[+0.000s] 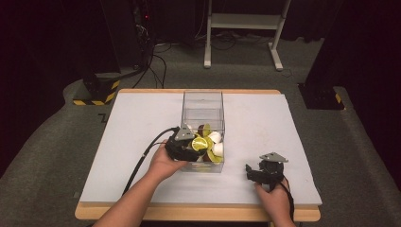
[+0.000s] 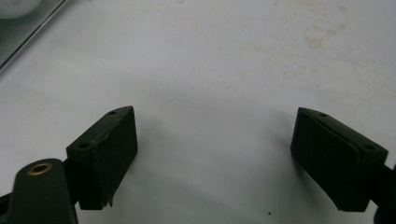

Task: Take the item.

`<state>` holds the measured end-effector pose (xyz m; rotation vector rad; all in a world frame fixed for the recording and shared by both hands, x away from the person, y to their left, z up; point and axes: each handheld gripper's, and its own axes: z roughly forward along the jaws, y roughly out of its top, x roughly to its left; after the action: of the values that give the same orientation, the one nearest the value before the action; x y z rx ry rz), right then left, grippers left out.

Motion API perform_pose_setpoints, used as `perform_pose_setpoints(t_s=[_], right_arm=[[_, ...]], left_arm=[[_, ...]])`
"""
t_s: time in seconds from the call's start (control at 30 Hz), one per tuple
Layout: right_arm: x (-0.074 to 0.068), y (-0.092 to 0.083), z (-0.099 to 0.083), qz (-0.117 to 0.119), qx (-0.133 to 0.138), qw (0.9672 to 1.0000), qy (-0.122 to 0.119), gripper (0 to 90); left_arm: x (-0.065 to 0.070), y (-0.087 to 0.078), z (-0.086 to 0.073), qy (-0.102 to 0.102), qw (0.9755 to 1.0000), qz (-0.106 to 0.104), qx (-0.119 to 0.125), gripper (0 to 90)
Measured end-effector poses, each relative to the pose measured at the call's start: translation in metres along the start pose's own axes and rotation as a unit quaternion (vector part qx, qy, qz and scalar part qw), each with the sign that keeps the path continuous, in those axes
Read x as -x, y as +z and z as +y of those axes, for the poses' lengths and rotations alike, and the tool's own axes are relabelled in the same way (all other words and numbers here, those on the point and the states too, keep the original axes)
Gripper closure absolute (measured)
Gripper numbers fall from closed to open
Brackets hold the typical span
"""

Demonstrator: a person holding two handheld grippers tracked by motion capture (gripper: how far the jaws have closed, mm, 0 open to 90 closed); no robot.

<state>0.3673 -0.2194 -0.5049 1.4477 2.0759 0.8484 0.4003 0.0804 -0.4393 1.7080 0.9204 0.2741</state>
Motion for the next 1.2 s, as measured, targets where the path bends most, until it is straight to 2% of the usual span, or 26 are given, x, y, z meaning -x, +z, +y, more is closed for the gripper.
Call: perform_pose_setpoints(t_s=[0.23,0.3,0.4,0.43,0.63,0.83,0.93,1.13,1.2], right_arm=[[0.000,0.000,0.000,0.001,0.001,1.0000,0.001,14.7],[0.000,0.000,0.000,0.001,0.001,1.0000,0.001,14.7],[0.001,0.000,0.000,0.003,0.000,1.0000,0.001,14.6],[0.001,0.000,0.000,0.004,-0.001,1.0000,0.001,14.6],[0.001,0.000,0.000,0.004,-0.001,1.0000,0.001,14.5],[0.001,0.000,0.000,0.004,-0.002,1.0000,0.002,14.4],[0.001,0.000,0.000,0.005,-0.002,1.0000,0.003,14.4],[0.001,0.000,0.000,0.004,-0.002,1.0000,0.002,14.4],[0.001,0.000,0.000,0.004,-0.002,1.0000,0.002,14.4]], left_arm=[[0.000,-0.001,-0.001,-0.012,0.9999,-0.002,0.010,37.6],[0.000,-0.002,-0.002,-0.009,0.9999,-0.003,0.010,37.7],[0.000,-0.003,-0.004,-0.017,0.9997,-0.003,0.017,37.8],[0.001,-0.004,-0.004,-0.025,0.9994,-0.005,0.024,37.8],[0.003,-0.009,-0.002,-0.027,0.9990,-0.008,0.034,37.8],[0.003,-0.012,0.000,-0.041,0.9980,-0.020,0.044,37.9],[0.003,-0.012,0.000,-0.042,0.9979,-0.019,0.045,37.9],[0.001,-0.016,0.002,-0.061,0.9961,-0.024,0.058,38.0],[0.000,-0.017,0.003,-0.061,0.9961,-0.027,0.059,38.0]])
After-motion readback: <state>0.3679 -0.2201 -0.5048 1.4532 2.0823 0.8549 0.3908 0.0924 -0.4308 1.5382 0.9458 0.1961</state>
